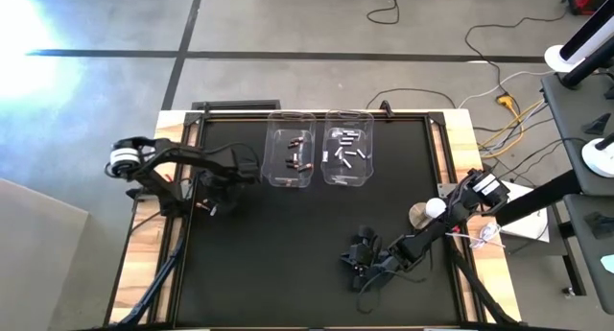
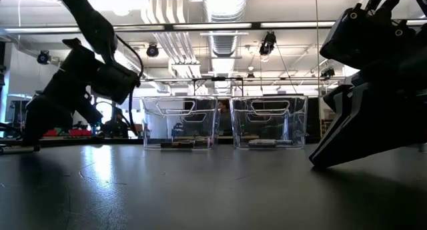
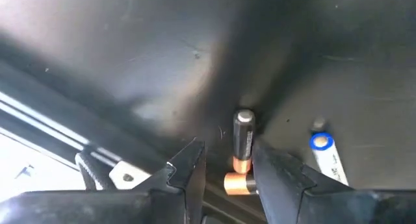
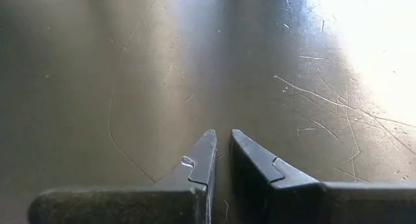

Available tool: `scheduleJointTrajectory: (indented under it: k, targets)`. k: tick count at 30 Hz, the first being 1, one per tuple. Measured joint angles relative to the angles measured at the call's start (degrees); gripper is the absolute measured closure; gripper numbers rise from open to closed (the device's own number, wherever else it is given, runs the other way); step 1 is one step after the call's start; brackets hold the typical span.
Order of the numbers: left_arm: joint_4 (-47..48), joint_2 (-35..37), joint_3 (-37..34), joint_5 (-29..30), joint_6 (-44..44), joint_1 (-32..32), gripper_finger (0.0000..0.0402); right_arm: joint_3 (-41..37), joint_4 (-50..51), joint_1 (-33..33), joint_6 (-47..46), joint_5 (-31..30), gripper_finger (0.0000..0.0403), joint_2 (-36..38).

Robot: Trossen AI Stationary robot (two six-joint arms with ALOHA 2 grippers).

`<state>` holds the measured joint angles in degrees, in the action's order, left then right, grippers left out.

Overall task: Sort batteries
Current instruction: Put the black battery into the left transparent bin

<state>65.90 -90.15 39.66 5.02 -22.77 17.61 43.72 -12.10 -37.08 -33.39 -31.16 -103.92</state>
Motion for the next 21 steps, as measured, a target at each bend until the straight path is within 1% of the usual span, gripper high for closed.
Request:
scheduleJointTrajectory:
  k: [10,13,18,21]
  targets:
    - [-1.41,-7.18,0.64,-0.33,3.05,0.0,0.0298,0.02,0.02,-0.17,-0.02,0.08,0.0365,0.02]
    - [-1.37,-8.62,1.3,-0.67,3.28,0.0,0.032,0.02,0.02,-0.17,-0.02,0.09,0.0365,0.07]
    - [-1.68,-9.51,1.7,-1.64,4.6,0.0,0.0382,0.04,0.02,-0.17,-0.04,0.11,0.0365,0.09]
    - [-1.89,-9.52,1.57,-1.65,4.75,-0.02,0.0389,0.04,0.04,-0.17,-0.04,0.11,0.0365,0.09]
